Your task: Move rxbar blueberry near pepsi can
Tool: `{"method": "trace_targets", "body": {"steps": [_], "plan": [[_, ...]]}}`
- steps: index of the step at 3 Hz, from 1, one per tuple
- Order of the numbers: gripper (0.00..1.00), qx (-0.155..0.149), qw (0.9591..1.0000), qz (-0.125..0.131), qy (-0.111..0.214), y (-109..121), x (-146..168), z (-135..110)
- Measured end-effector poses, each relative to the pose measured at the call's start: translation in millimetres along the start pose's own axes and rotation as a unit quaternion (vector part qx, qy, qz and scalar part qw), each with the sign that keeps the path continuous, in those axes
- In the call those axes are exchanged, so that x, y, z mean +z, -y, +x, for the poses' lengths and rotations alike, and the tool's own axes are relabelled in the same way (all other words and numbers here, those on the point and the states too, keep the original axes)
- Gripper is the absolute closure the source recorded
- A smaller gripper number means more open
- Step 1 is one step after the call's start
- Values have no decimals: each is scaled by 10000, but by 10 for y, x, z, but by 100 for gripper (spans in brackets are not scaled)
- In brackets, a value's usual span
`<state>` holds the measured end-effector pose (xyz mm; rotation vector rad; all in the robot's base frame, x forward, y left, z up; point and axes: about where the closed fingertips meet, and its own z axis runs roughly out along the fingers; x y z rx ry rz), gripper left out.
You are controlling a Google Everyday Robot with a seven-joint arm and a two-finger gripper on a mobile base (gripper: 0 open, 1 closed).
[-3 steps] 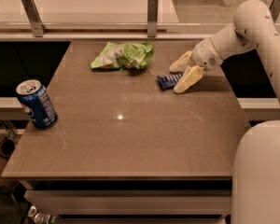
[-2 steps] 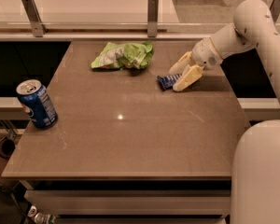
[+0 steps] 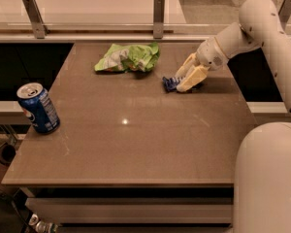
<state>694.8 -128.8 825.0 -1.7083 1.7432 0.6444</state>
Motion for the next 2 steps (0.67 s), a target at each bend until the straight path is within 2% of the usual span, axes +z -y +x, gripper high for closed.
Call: {"method": "trace_targets", "body": {"steps": [2], "plan": [[100,-180,9996,63,-203,23,9,-432]]}}
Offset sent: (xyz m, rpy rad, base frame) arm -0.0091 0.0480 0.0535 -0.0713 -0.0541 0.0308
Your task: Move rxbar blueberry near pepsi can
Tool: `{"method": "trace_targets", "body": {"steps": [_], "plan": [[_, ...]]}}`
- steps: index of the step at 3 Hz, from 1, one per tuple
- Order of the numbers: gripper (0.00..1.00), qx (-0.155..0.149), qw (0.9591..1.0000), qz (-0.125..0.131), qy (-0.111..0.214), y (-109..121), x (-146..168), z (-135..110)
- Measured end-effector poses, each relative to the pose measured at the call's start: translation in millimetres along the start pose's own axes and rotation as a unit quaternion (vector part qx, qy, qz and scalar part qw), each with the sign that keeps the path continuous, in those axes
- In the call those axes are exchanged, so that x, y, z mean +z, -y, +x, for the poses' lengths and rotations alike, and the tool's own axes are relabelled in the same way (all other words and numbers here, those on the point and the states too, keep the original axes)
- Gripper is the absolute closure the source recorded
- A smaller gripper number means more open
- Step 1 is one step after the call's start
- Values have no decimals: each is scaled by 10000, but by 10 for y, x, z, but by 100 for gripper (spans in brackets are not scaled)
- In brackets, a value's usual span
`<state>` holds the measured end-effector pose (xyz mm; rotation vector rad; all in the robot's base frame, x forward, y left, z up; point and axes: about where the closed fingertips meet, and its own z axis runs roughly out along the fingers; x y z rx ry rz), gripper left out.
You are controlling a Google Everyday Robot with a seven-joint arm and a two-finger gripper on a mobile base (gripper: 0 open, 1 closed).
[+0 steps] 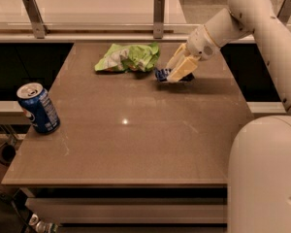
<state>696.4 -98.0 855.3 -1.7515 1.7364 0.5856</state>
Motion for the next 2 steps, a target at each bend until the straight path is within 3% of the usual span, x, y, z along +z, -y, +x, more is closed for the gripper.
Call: {"method": "trace_targets", "body": {"steps": [2], "plan": [[100,-164,9996,146,-200,-255,28,-454]]}}
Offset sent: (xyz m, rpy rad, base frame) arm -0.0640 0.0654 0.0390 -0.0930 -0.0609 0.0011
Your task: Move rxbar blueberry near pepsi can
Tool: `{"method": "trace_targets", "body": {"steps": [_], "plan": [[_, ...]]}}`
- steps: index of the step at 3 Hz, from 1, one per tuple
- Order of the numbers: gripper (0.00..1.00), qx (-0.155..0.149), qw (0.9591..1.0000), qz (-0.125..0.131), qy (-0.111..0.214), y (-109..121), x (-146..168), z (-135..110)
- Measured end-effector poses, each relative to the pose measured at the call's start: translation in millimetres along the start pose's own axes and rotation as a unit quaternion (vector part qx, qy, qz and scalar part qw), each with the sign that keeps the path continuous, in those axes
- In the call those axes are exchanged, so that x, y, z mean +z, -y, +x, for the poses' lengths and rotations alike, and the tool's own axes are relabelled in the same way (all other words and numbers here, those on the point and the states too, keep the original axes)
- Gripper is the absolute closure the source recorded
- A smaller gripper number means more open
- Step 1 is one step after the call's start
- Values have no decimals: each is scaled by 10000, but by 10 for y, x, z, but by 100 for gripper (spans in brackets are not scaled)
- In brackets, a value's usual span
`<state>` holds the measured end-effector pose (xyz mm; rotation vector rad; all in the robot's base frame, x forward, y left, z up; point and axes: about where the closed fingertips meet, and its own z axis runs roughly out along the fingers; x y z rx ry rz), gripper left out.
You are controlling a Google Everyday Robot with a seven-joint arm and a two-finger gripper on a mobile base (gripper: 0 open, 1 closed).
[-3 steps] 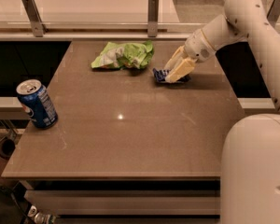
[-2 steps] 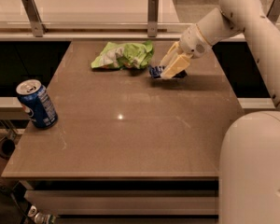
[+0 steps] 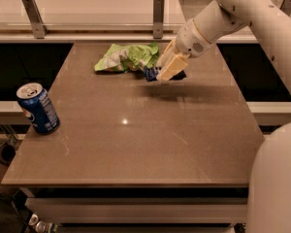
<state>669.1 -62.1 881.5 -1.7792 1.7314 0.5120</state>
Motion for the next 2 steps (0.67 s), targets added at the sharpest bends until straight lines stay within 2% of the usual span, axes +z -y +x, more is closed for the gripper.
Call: {"method": "trace_targets", "body": {"steps": [1,2], "plan": [[100,-84,9996,-82,-261,-269,159,-297],[100,-110,9996,-130,-238,-216,304,-349]]}}
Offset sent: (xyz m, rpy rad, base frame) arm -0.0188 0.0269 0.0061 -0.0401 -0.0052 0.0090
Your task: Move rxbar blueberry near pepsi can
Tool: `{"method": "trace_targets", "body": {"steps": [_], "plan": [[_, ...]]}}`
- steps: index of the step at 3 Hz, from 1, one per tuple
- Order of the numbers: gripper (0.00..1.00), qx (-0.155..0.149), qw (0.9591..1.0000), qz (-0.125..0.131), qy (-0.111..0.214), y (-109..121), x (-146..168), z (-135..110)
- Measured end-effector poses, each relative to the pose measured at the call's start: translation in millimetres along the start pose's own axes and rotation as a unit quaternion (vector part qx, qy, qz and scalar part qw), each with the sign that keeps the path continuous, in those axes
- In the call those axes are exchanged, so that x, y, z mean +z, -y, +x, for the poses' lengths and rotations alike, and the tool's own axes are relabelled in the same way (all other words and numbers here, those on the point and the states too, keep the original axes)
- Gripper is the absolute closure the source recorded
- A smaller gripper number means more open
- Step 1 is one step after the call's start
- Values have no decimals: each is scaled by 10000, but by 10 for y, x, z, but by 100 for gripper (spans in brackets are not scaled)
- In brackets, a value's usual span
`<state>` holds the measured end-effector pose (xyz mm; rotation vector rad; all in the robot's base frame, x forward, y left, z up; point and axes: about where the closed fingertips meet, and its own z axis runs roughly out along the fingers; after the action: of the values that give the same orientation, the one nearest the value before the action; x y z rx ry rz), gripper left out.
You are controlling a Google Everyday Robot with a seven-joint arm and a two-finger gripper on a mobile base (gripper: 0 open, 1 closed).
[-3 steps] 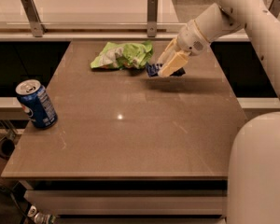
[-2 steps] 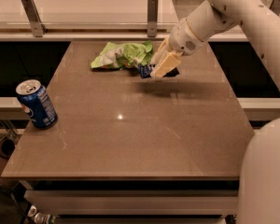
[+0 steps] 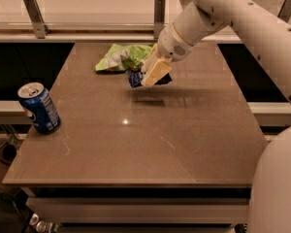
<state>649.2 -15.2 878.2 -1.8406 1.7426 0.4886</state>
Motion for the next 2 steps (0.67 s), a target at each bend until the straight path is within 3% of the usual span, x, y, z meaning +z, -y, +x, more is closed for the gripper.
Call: {"method": "trace_targets", "body": {"steps": [2], "plan": [[100,3,9999,61,-112,-157,338,-384]]}}
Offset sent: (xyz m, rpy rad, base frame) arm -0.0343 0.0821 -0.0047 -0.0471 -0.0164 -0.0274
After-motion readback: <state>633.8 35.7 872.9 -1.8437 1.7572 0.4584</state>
